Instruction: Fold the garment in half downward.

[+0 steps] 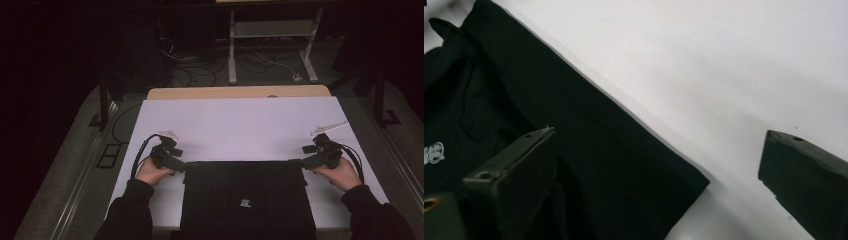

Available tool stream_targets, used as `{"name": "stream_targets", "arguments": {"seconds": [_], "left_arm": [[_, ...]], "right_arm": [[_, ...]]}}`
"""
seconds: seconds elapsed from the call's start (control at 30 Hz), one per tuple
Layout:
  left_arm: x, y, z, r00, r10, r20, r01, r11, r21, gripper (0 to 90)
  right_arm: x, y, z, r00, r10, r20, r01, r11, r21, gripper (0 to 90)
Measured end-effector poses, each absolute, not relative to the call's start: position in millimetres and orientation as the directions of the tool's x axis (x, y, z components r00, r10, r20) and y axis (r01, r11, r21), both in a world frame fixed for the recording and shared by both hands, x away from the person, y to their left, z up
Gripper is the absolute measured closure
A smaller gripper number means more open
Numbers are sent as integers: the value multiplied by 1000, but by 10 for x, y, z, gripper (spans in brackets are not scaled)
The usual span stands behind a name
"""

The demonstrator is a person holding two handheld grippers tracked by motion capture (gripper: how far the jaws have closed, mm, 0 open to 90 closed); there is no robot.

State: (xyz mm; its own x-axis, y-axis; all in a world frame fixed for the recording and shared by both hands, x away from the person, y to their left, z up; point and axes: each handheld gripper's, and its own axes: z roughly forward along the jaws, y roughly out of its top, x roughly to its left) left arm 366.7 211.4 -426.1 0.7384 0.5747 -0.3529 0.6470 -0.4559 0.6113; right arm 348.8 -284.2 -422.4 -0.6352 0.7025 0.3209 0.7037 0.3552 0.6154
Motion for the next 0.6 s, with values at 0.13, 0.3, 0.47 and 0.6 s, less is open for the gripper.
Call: {"name": "stream_targets", "arguments": {"seconds": [0.13, 0.3, 0.47, 0.6], "left_arm": [[3669, 2139, -4292, 737, 573, -357, 650, -459, 605, 21], [3667, 2156, -4305, 742, 584, -329, 639, -468, 610, 67], [3657, 2134, -4341, 754, 587, -295, 624, -498, 603, 133], [3653, 2110, -4369, 764, 586, -270, 611, -522, 595, 191]], "right_arm": [[3496, -2864, -4270, -640, 696, 326, 707, 367, 605, 97], [3490, -2886, -4315, -647, 692, 320, 705, 384, 596, 177], [3488, -2878, -4330, -656, 692, 301, 695, 399, 598, 247], [3489, -2866, -4338, -648, 707, 284, 698, 402, 593, 329]]}}
